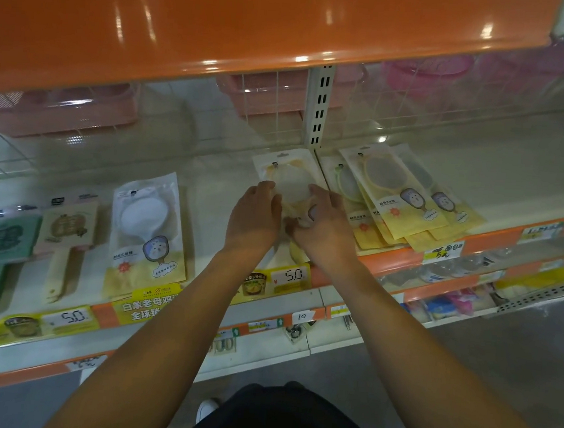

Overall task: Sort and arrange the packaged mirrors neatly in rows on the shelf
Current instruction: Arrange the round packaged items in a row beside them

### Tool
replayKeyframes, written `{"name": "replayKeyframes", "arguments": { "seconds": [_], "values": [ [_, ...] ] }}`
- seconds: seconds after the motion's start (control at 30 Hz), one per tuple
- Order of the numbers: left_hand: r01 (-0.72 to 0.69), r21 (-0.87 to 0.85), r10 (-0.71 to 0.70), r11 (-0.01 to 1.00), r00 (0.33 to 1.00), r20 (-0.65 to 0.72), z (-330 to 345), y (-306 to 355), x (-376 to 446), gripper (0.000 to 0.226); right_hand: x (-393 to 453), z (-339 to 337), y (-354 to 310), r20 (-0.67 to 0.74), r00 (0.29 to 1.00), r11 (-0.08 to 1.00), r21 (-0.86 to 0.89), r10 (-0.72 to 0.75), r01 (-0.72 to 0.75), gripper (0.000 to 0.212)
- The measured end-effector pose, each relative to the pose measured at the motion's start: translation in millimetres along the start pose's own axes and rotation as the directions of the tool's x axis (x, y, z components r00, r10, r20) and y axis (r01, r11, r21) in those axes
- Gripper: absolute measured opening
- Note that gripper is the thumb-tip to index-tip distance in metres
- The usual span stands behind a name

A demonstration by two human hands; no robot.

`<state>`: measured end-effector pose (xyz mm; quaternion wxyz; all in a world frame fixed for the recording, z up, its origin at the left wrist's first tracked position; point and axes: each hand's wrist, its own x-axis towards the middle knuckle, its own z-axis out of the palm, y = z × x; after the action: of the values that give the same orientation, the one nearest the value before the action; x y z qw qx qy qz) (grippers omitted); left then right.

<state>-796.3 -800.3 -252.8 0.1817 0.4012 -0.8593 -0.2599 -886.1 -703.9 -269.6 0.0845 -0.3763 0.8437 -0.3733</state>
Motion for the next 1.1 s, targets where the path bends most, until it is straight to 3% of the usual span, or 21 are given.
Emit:
{"name": "replayKeyframes", "arguments": {
  "seconds": [0.07,0.2,0.27,0.37,0.5,0.63,0.7,0.87,0.97,1.1],
  "values": [
    [0.032,-0.091,-0.033,0.995,0.999,-0.007,-1.9,-2.2,2.1,0.036,-0.3,-2.6,-3.4,0.013,1.0,0.995,0.097,0.012,-0.013,0.077],
    [0.095,-0.253,-0.102,0.963,0.995,-0.015,-8.2,-7.4,5.3,0.038,5.0,-5.3,-9.5,0.033,0.972,0.882,0.415,0.232,-0.224,0.048],
    [0.089,-0.275,-0.1,0.957,0.995,-0.025,-12.9,-8.8,4.9,0.038,8.7,-3.5,-9.9,0.017,0.958,0.85,0.457,0.287,-0.262,0.042],
    [0.055,-0.232,-0.067,0.971,0.997,-0.044,-20.7,-12.5,3.2,0.037,8.2,-0.9,-13.2,0.02,0.971,0.899,0.375,0.237,-0.227,0.047],
    [0.018,-0.102,-0.024,0.995,0.998,-0.055,-30.9,-22.5,0.3,0.036,7.3,8.1,-20.9,-0.008,0.999,0.984,0.172,0.048,-0.046,0.048],
    [0.01,0.026,-0.008,1.0,0.998,-0.062,-41.7,-35.5,-5.0,0.034,9.1,19.5,-35.9,0.031,0.999,0.999,0.04,0.012,-0.014,0.048],
    [0.024,0.052,-0.021,0.998,0.998,-0.058,-47.0,-42.6,-7.9,0.033,8.4,26.2,-45.3,0.05,0.999,1.0,0.019,0.004,-0.005,0.046],
    [0.072,0.067,-0.068,0.995,0.996,-0.06,-58.4,-53.3,-12.1,0.037,6.8,41.8,-57.7,0.14,0.985,0.978,0.166,0.102,-0.125,0.045],
    [0.094,0.038,-0.092,0.995,0.994,-0.063,-59.6,-52.9,-10.9,0.035,4.8,48.0,-62.0,0.198,0.98,0.993,0.109,0.029,-0.051,0.066],
    [0.108,0.027,-0.107,0.994,0.992,-0.064,-55.7,-47.4,-7.8,0.037,2.1,43.5,-64.5,0.253,0.967,0.995,-0.104,0.014,0.012,0.1]
  ]
}}
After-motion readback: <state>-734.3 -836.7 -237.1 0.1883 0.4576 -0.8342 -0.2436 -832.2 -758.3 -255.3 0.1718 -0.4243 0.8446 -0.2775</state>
